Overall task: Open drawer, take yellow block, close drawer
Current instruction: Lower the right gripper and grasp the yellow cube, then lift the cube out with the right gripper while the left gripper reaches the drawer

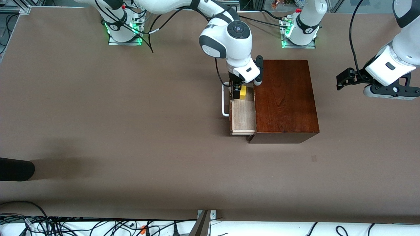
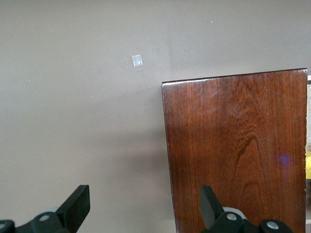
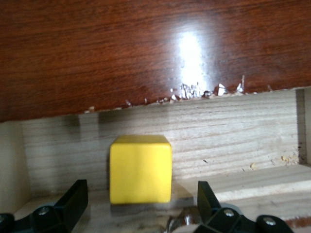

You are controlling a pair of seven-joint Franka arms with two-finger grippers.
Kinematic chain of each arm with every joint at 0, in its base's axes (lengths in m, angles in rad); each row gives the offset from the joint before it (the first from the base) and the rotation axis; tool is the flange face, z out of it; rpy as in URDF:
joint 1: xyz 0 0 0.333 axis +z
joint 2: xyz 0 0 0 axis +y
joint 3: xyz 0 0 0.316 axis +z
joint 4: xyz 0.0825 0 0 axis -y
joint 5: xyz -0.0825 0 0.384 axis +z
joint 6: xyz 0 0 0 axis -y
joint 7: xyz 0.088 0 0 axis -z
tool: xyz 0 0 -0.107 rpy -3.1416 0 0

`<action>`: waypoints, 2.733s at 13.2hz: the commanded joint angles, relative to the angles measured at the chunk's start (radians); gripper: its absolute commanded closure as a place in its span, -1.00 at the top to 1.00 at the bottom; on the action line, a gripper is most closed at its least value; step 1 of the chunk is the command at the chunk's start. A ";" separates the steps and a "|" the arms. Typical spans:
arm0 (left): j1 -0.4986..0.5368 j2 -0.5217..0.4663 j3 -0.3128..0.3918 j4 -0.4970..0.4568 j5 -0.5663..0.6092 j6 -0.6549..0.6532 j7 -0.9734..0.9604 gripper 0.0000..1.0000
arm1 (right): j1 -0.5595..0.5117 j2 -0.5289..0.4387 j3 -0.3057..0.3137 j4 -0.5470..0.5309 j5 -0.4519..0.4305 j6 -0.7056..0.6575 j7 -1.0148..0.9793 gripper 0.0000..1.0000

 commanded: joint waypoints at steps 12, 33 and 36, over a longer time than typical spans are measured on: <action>0.006 -0.017 -0.008 -0.004 0.007 -0.018 -0.002 1.00 | 0.039 0.058 -0.023 0.072 -0.026 0.004 0.022 0.00; -0.066 0.087 -0.034 0.047 -0.131 -0.170 0.376 1.00 | -0.400 -0.269 -0.072 0.240 0.230 -0.570 0.153 -0.73; -0.105 0.177 -0.079 0.097 -0.157 -0.121 0.540 1.00 | -0.527 -0.301 -0.074 0.198 0.250 -0.603 0.151 -0.74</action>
